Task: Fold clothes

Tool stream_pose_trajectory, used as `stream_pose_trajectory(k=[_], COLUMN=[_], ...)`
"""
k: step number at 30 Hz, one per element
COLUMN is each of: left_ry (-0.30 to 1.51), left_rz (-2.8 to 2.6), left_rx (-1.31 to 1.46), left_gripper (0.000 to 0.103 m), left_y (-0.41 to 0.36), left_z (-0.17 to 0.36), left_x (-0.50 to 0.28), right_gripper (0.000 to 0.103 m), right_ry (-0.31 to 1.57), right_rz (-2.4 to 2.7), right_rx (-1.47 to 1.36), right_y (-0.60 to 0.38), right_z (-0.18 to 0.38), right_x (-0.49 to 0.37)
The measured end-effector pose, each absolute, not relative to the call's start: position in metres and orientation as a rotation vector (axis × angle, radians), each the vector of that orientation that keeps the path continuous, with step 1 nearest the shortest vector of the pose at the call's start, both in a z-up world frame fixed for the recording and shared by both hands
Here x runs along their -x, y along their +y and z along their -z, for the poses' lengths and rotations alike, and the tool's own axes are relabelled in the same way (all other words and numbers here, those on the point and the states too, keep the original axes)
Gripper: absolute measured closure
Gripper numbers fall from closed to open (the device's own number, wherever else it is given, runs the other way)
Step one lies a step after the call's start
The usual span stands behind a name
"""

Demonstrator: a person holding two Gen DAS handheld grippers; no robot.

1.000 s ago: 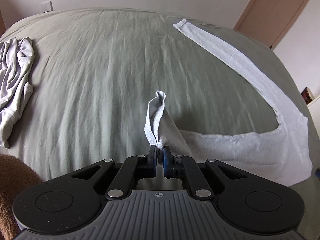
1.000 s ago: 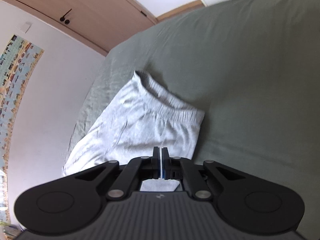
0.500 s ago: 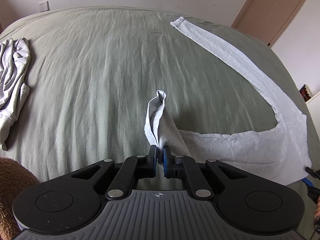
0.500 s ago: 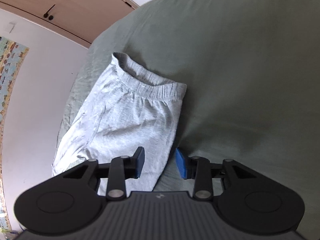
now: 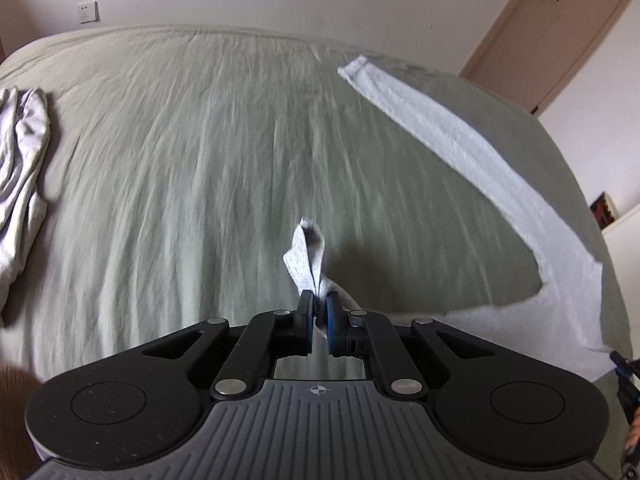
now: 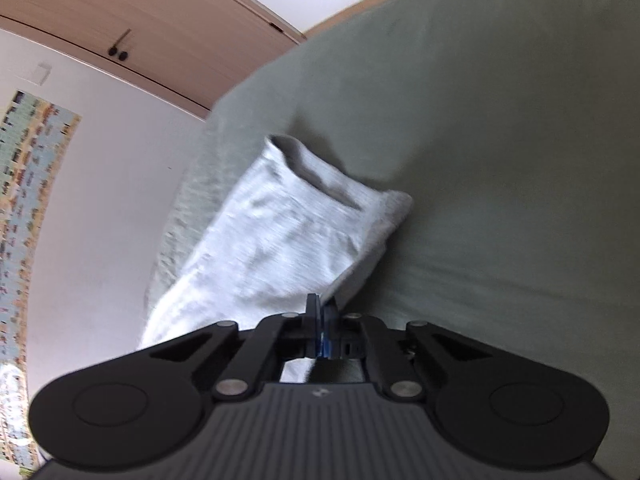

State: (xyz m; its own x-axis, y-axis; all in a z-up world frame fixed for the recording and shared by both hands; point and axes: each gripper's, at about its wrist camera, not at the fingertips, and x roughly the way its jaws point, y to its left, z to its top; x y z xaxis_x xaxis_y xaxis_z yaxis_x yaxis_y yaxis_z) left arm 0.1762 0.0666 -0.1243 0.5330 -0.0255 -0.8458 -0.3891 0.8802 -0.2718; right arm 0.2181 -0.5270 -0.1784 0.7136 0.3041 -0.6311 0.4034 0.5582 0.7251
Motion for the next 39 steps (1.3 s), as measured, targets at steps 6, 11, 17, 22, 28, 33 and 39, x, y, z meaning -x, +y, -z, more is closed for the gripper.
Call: stream_pose_trajectory(k=[6, 11, 17, 22, 28, 33, 39], left_ry=[0.937, 0.912, 0.886, 0.902, 0.929, 0.942, 0.976], left_rz=[-0.230, -0.225, -0.235, -0.250, -0.260, -0.246, -0.239], left_rx=[0.461, 0.432, 0.445, 0.464, 0.460, 0.442, 0.418], left_gripper=[0.097, 0.097, 0.097, 0.097, 0.097, 0.097, 0.097], left_y=[0.080, 0.084, 0.092, 0.099, 0.104, 0.099, 0.092], left_z=[0.112, 0.108, 0.105, 0.114, 0.126, 0.128, 0.133], left_x=[-0.224, -0.268, -0.323, -0.361, -0.399, -0.435, -0.475], right_gripper=[0.102, 0.102, 0.102, 0.102, 0.102, 0.102, 0.102], right_ry=[0.781, 0.771, 0.781, 0.790, 0.807, 0.826, 0.854], right_rz=[0.055, 0.057, 0.050, 0.054, 0.068, 0.087, 0.118], right_rx=[-0.995, -0.981, -0.964, -0.948, -0.958, -0.952, -0.931], right_y=[-0.520, -0.514, -0.510, -0.501, -0.496, -0.498, -0.498], right_z=[0.160, 0.152, 0.145, 0.145, 0.155, 0.160, 0.166], right_x=[-0.256, -0.286, -0.336, -0.379, -0.413, -0.430, -0.448])
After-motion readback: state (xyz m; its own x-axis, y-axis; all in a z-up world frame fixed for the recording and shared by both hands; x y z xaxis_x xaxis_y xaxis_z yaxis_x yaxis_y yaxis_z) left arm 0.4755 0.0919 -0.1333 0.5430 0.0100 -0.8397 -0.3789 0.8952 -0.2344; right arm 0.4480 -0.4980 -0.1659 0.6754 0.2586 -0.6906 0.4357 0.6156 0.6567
